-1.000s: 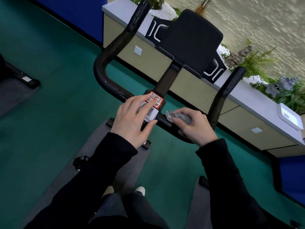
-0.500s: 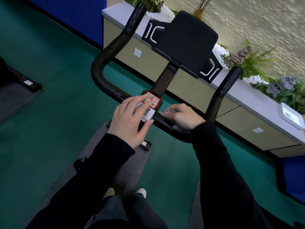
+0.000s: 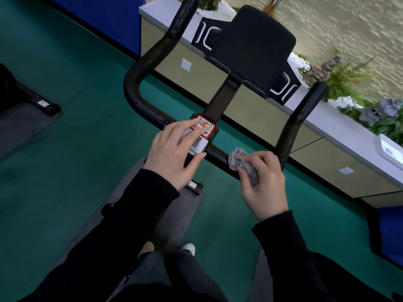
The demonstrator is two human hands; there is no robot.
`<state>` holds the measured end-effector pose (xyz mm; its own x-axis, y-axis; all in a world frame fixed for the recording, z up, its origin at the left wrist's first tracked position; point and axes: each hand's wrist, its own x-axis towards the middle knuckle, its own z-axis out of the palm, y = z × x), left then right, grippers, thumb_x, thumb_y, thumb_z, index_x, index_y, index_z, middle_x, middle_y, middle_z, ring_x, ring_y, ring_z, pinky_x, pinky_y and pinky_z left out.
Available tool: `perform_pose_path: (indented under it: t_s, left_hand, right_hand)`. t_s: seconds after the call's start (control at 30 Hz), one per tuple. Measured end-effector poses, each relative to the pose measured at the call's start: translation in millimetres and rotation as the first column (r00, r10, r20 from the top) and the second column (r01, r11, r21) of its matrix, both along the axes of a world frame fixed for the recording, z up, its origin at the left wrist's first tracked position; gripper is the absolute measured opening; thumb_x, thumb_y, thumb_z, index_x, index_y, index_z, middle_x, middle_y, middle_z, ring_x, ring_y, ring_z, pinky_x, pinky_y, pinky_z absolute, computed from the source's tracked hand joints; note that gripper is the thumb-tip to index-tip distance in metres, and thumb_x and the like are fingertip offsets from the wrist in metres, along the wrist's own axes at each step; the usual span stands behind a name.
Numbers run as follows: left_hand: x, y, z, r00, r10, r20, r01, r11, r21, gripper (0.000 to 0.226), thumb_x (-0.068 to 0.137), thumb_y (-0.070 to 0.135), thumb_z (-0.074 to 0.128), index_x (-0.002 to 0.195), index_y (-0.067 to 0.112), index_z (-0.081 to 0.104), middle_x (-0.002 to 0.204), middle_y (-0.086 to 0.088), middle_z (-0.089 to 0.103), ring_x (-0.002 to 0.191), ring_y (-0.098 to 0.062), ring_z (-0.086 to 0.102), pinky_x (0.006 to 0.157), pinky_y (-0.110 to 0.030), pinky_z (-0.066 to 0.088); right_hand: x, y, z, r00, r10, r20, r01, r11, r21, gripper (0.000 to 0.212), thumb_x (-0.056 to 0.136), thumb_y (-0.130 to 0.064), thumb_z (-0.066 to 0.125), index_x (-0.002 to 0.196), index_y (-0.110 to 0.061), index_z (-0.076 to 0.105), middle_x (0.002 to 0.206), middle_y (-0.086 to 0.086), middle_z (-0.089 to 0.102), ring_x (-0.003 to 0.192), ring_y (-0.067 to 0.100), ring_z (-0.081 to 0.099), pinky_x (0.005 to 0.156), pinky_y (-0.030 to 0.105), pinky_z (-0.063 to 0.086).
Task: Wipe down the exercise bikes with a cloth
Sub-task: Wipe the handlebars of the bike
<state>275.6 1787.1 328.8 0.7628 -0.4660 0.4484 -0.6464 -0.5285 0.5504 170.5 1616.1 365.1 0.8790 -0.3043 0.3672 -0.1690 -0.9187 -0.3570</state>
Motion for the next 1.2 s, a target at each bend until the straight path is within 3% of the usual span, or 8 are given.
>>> perform_pose_path:
  t_s: [0.13,0.27,0.3,0.4,0.5,0.7,1.07,1.2]
  left_hand:
    - [-1.0,-1.2,0.2,1.0,0.005,-0.004,-0.005,1.0,-0.003,0.043,0.082,0.03,0.06,0.12,0.009,0.06,0.131,-0.006,0.053,0.117,-0.027,0.047,0.092,-0.039,0.036]
    - [1.3,3.2,3.0,0.999,-0.031,-0.018,0.032,0.999,0.016,0.044,0.084,0.031,0.06,0.123,0.011,0.058,0.134,-0.005,0.05,0.118,-0.026,0.045,0.092,-0.037,0.035]
    - [3.0,5.3,3.9,0.998,-0.051,-0.025,0.051,0.998,0.033,0.045,0.085,0.033,0.056,0.125,0.012,0.056,0.135,-0.004,0.049,0.119,-0.025,0.044,0.093,-0.037,0.034]
    - [8.0,10.1,6.5,0.994,-0.1,-0.049,0.104,0.991,0.084,0.046,0.087,0.036,0.049,0.128,0.014,0.054,0.138,-0.003,0.046,0.122,-0.026,0.044,0.095,-0.042,0.035]
    - [9.6,11.3,8.1,0.992,-0.113,-0.058,0.118,0.988,0.098,0.046,0.087,0.033,0.051,0.13,0.016,0.053,0.14,-0.002,0.045,0.123,-0.026,0.043,0.095,-0.042,0.035]
    - [10.0,15.1,6.5,0.987,-0.145,-0.07,0.152,0.982,0.107,0.048,0.089,0.034,0.048,0.135,0.019,0.048,0.144,0.001,0.041,0.128,-0.023,0.04,0.097,-0.042,0.033]
    - [12.4,15.7,7.2,0.987,-0.15,-0.065,0.157,0.981,0.113,0.046,0.088,0.031,0.046,0.133,0.019,0.05,0.143,0.001,0.041,0.126,-0.025,0.042,0.094,-0.043,0.034]
    - [11.5,15.1,5.9,0.988,-0.14,-0.058,0.146,0.983,0.111,0.046,0.089,0.031,0.043,0.132,0.019,0.051,0.143,0.0,0.042,0.124,-0.025,0.043,0.093,-0.041,0.033]
  right_hand:
    - [-13.4,13.7,-3.3,0.993,0.006,0.117,-0.008,1.0,0.011,0.016,0.076,0.001,0.064,0.092,0.001,0.067,0.093,0.013,0.056,0.088,0.026,0.056,0.083,0.019,0.04]
    - [-29.5,62.4,-22.1,0.976,-0.132,0.172,0.039,0.887,0.459,0.011,0.085,-0.008,0.063,0.094,-0.008,0.068,0.095,0.008,0.062,0.088,0.015,0.059,0.083,0.025,0.048]
    - [-31.8,75.1,-27.7,0.969,-0.237,0.07,0.131,0.733,0.667,0.009,0.089,-0.01,0.062,0.096,-0.009,0.067,0.096,0.012,0.064,0.088,0.021,0.061,0.082,0.034,0.05]
    - [-22.4,94.0,-34.7,0.879,-0.369,-0.3,0.28,-0.11,0.954,0.021,0.094,-0.009,0.055,0.112,-0.001,0.06,0.111,0.025,0.064,0.098,0.033,0.063,0.092,0.045,0.049]
    - [1.8,92.1,-30.9,0.842,-0.419,-0.338,0.129,-0.452,0.882,0.034,0.094,-0.005,0.051,0.127,0.003,0.05,0.122,0.024,0.061,0.11,0.033,0.061,0.095,0.041,0.049]
    - [32.9,96.5,-30.7,0.897,-0.373,-0.237,0.024,-0.494,0.869,0.016,0.093,0.002,0.051,0.107,0.002,0.058,0.101,0.02,0.065,0.088,0.028,0.064,0.083,0.039,0.053]
    - [20.5,89.8,-36.1,0.842,-0.512,-0.173,0.017,-0.295,0.955,0.008,0.091,0.007,0.051,0.089,0.001,0.056,0.076,0.012,0.062,0.063,0.018,0.062,0.063,0.029,0.055]
    - [8.8,82.5,-38.4,0.807,-0.569,-0.16,0.068,-0.179,0.981,0.009,0.092,0.003,0.054,0.1,0.006,0.056,0.085,0.014,0.065,0.078,0.024,0.065,0.079,0.036,0.055]
